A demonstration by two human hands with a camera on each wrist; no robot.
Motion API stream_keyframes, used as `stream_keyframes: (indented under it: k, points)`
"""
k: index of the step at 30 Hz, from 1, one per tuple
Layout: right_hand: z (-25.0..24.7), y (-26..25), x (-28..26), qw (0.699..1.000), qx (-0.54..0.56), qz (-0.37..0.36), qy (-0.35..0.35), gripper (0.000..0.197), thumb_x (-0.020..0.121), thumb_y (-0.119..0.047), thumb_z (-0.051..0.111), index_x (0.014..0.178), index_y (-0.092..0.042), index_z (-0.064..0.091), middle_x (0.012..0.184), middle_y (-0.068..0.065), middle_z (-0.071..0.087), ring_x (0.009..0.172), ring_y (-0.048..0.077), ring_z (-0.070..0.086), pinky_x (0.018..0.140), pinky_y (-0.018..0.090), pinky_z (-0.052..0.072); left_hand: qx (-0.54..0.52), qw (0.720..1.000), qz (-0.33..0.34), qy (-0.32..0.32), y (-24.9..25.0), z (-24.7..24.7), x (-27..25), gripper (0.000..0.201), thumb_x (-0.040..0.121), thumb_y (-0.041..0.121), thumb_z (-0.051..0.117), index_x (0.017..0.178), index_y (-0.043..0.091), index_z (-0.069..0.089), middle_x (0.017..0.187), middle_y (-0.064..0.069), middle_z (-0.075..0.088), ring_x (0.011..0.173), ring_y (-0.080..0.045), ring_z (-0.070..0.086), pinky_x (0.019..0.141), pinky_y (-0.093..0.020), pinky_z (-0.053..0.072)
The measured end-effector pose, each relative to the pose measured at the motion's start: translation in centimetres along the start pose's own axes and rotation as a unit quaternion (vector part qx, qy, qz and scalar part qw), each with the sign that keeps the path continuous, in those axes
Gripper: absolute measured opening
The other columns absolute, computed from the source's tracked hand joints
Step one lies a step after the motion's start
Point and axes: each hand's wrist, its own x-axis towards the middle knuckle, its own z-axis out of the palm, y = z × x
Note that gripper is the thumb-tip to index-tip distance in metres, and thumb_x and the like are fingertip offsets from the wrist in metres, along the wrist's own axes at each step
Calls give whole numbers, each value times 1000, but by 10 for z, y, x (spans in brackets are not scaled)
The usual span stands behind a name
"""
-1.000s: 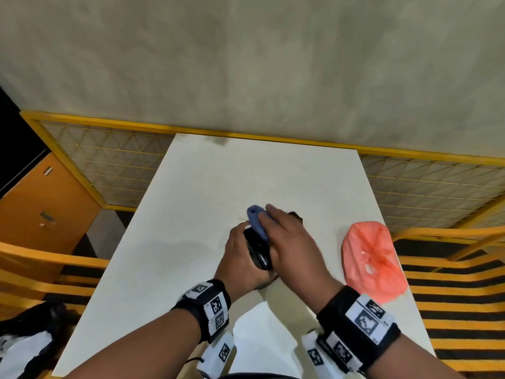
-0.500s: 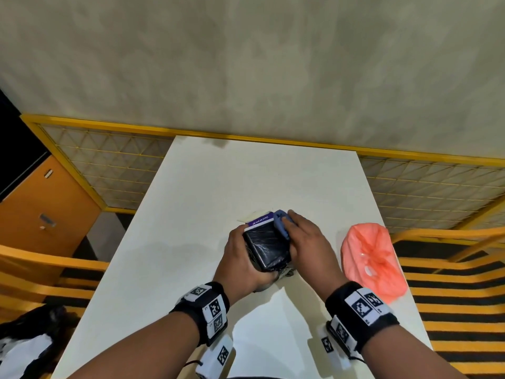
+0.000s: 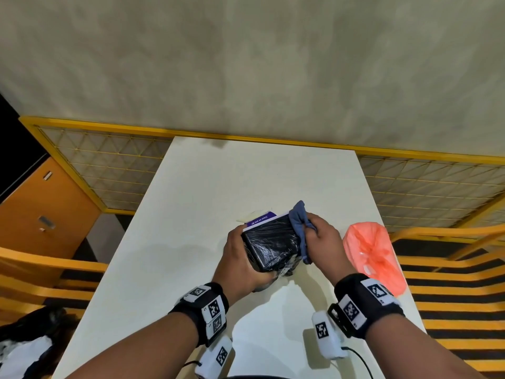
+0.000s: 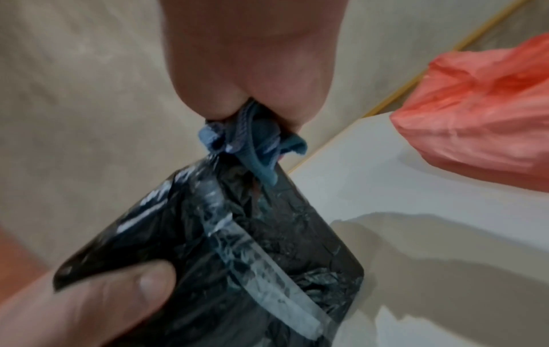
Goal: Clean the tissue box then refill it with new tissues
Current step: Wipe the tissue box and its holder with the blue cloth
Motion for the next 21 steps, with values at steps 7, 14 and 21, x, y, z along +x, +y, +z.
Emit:
stream_keyframes:
  k: [7, 14, 21]
  points:
    - [-24, 23, -14, 984, 100, 143, 27, 23, 98, 1, 41, 98, -5, 62, 60, 12, 44, 43, 20, 43, 45, 31, 43, 1, 996, -62, -70, 2, -7, 1, 145, 43, 58, 91, 153, 31, 0, 148, 8, 19, 142, -13, 26, 117, -28, 27]
    - [-33, 82, -64, 969, 68, 234, 35, 18, 97, 6, 40, 101, 12, 57, 71, 21, 52, 57, 28, 48, 50, 32, 38, 262, 959, -5, -112, 56, -19, 23, 140, 51, 94, 54, 155, 21, -4, 164, -2, 1, 151, -23, 1, 119, -57, 11]
    - [-29, 69, -79, 967, 67, 245, 12, 21, 98, 9, 37, 95, 12, 57, 76, 23, 46, 52, 27, 43, 37, 24, 36, 440, 865, -10, -239, 103, 30, 60, 131, 62, 78, 64, 155, 9, 3, 155, -13, 22, 141, -38, 24, 109, -67, 20]
